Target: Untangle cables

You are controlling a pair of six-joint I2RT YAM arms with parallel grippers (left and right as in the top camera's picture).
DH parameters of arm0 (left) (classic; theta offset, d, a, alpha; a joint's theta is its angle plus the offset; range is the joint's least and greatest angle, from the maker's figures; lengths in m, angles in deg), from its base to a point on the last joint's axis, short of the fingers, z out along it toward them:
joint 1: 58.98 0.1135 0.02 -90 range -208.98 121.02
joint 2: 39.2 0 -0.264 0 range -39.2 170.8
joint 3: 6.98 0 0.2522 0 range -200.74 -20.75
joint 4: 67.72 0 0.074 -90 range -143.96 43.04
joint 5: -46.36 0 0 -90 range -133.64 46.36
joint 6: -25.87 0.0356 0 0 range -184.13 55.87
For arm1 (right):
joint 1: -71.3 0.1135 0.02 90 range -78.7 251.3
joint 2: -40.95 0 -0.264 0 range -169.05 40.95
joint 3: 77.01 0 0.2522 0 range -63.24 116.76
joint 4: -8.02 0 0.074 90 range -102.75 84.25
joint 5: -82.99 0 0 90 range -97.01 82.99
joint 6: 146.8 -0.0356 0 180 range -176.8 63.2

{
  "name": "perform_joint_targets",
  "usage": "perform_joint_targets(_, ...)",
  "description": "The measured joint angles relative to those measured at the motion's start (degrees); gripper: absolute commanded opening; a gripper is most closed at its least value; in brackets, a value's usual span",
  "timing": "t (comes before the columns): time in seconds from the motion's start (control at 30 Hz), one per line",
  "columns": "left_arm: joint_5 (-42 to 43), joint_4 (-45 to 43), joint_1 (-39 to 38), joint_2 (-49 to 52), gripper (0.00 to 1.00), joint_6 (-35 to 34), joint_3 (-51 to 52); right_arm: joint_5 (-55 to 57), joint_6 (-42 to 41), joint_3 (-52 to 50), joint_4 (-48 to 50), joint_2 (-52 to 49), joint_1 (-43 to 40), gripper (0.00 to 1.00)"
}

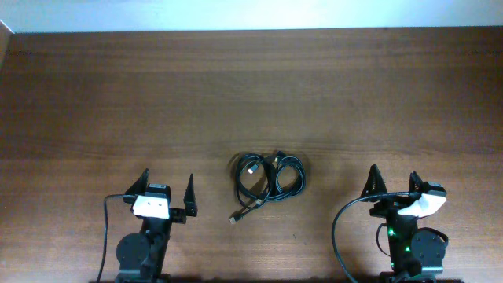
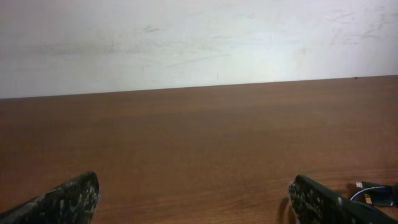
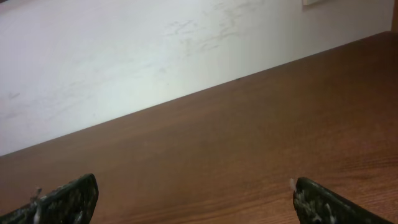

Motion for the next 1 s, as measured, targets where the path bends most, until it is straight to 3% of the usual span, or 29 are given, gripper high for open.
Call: perform_joint_targets(1.0, 0.2, -0.4, 0.0, 0.0, 0.99, -2.2, 0.0, 0.0, 0.0, 0.0, 0.0, 0.0, 0.0, 0.99)
